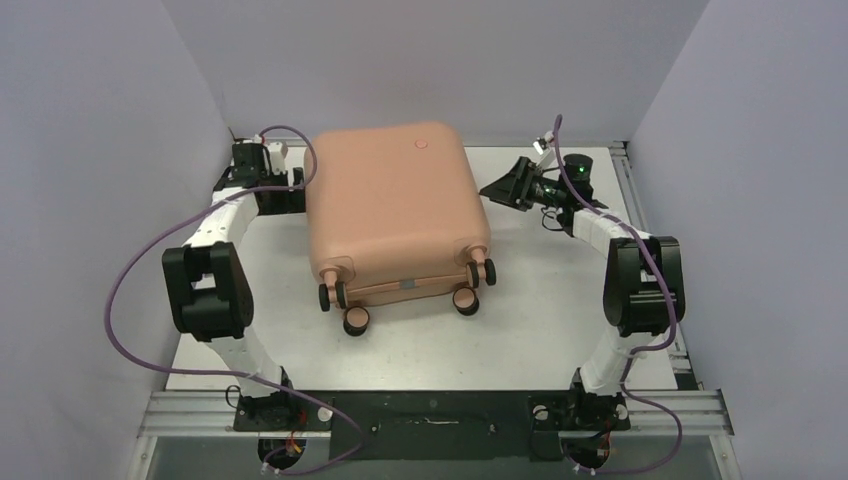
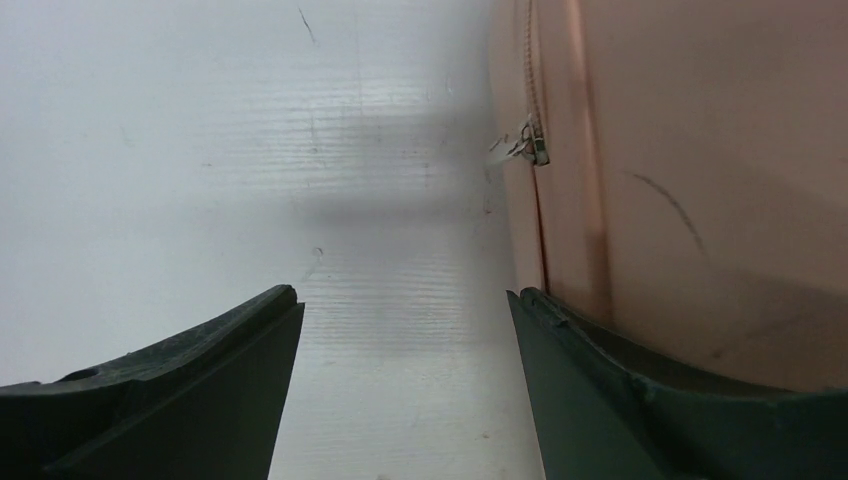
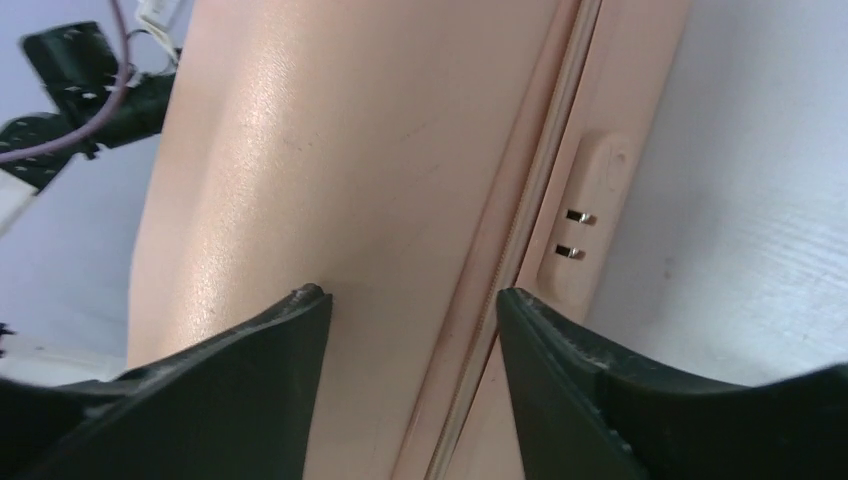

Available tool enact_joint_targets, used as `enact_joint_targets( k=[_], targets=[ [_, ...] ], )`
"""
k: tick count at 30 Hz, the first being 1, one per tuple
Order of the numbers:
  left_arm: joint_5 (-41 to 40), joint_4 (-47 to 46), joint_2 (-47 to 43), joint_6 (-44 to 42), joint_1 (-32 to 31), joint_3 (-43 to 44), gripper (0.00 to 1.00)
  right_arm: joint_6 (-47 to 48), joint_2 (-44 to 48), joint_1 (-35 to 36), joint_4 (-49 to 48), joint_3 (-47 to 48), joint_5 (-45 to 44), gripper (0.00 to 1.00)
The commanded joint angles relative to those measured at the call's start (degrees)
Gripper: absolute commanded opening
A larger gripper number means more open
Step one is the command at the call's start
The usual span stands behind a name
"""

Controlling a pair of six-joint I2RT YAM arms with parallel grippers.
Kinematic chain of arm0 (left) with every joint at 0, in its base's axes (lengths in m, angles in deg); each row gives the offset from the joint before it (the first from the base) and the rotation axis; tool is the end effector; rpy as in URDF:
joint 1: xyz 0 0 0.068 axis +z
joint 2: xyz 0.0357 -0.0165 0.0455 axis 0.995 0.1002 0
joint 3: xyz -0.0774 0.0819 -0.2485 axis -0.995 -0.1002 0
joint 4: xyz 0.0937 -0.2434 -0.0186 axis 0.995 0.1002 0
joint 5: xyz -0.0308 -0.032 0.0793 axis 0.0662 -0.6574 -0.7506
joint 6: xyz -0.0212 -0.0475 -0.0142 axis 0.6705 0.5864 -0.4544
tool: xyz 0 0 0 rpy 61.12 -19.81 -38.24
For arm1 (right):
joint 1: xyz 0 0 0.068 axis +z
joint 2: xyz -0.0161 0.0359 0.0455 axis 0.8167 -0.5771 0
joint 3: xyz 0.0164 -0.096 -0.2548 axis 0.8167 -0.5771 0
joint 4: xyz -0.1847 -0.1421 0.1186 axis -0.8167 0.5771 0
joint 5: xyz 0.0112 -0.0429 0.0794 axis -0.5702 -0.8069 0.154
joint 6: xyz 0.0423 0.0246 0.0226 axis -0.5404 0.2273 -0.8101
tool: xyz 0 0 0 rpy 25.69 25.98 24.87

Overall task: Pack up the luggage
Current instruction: Move the luggage to the center of the board.

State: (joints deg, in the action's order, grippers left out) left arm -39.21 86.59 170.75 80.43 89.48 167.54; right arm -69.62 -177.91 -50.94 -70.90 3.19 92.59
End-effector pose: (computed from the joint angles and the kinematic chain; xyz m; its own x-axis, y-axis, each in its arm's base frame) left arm 0.3896 0.0312 0.2587 -0.7451 -0.0794 -0.6622 -0.0145 0.9946 -0.1030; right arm 0.3952 0.0565 0.2371 -0.7932 0.2660 -0.5478 -0.4250 0.4026 0.8108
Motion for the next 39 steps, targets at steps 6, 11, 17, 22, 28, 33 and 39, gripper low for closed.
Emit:
enact_joint_targets(
  k=[6, 11, 17, 22, 28, 33, 39],
  targets=[
    [13.49, 0.30, 6.32, 1.93, -5.51, 4.98, 0.72, -27.31, -3.12, -3.46, -28.57, -13.72, 11.64, 0.48],
    [16.43, 0.74, 7.75, 1.43, -6.41, 5.55, 0.72, -45.15, -8.56, -5.05, -50.96, -18.39, 15.98, 0.48],
    [17.79, 1.82, 8.65, 0.48, -7.02, 6.76, 0.72, -72.79, -14.83, -6.48, -88.60, -18.59, 15.06, 0.43],
    [16.14, 3.11, 10.12, -1.10, -8.40, 9.47, 0.72, -59.77, -5.66, -8.66, -72.60, -20.15, 13.43, 0.25],
    [13.66, 5.34, 13.46, -3.50, -9.49, 15.64, 0.72, -3.12, 10.87, -8.52, 1.72, -11.86, -0.07, 0.24],
    [13.56, 5.35, 14.63, -3.52, -9.65, 15.93, 0.72, -0.77, 7.22, -8.36, 9.00, -4.60, -0.30, 0.24],
    [14.68, 4.26, 14.44, -3.23, -10.22, 14.80, 0.72, 1.75, 4.00, -6.87, 12.67, -4.14, -3.23, 0.25]
  ],
)
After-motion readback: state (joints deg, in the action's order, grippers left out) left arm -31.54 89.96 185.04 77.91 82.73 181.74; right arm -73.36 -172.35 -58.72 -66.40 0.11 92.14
